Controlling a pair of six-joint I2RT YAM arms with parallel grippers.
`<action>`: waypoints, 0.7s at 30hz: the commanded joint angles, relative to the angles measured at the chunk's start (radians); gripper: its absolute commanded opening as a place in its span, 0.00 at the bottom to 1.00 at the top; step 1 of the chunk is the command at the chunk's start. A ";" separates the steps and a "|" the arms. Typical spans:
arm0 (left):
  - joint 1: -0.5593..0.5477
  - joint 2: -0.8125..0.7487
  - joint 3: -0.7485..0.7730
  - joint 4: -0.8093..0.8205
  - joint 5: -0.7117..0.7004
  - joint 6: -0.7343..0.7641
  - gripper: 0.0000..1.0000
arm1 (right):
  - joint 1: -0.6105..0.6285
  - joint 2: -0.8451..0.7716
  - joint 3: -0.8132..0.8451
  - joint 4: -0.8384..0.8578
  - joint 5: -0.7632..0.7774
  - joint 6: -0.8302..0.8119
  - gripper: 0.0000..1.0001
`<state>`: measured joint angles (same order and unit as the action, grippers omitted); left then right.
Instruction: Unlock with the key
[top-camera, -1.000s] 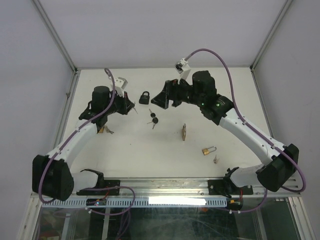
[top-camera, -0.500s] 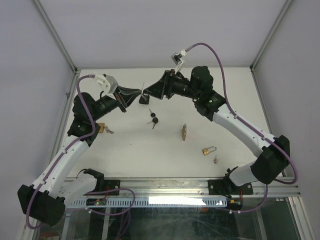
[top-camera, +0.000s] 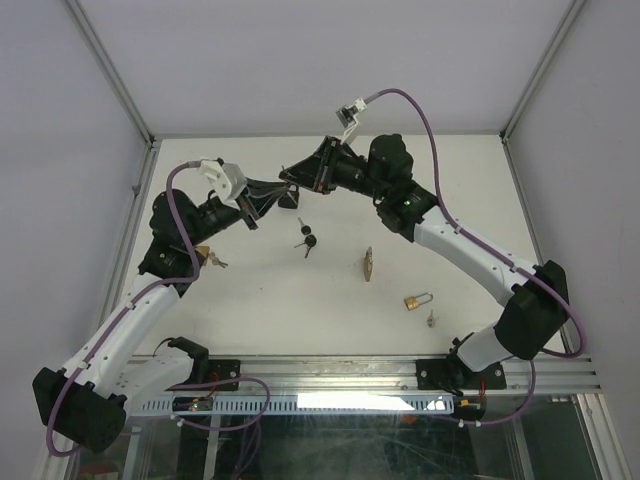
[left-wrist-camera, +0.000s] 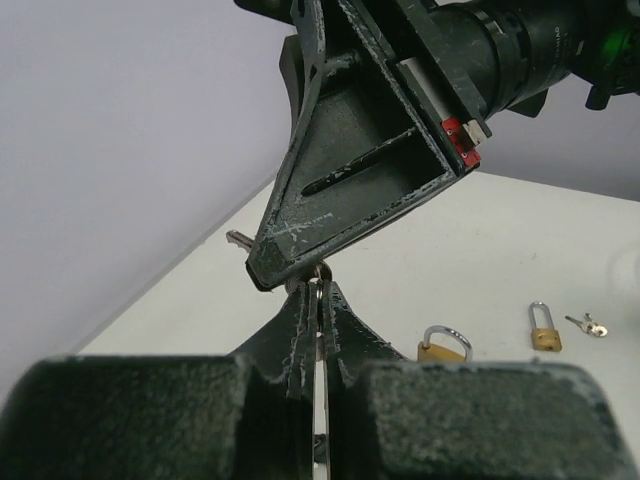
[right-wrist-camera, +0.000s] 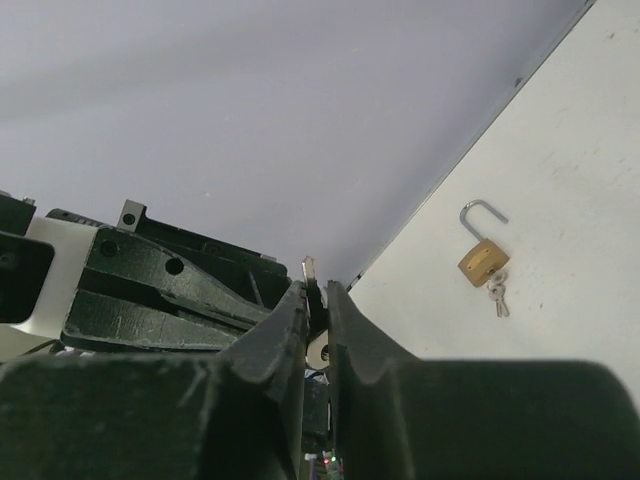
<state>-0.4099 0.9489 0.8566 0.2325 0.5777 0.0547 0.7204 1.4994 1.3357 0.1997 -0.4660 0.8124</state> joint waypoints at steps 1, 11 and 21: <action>-0.019 -0.017 0.001 0.055 0.030 0.055 0.00 | 0.012 -0.024 0.035 0.068 0.037 0.026 0.07; -0.023 -0.018 0.005 0.017 0.166 0.006 0.36 | -0.034 -0.071 0.053 -0.009 0.053 0.016 0.00; -0.023 0.007 0.043 -0.043 0.337 -0.059 0.59 | -0.183 -0.135 0.202 -0.308 -0.712 -0.367 0.00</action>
<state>-0.4267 0.9314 0.8520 0.1783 0.8215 0.0334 0.5125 1.4158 1.3819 0.0494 -0.6582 0.7033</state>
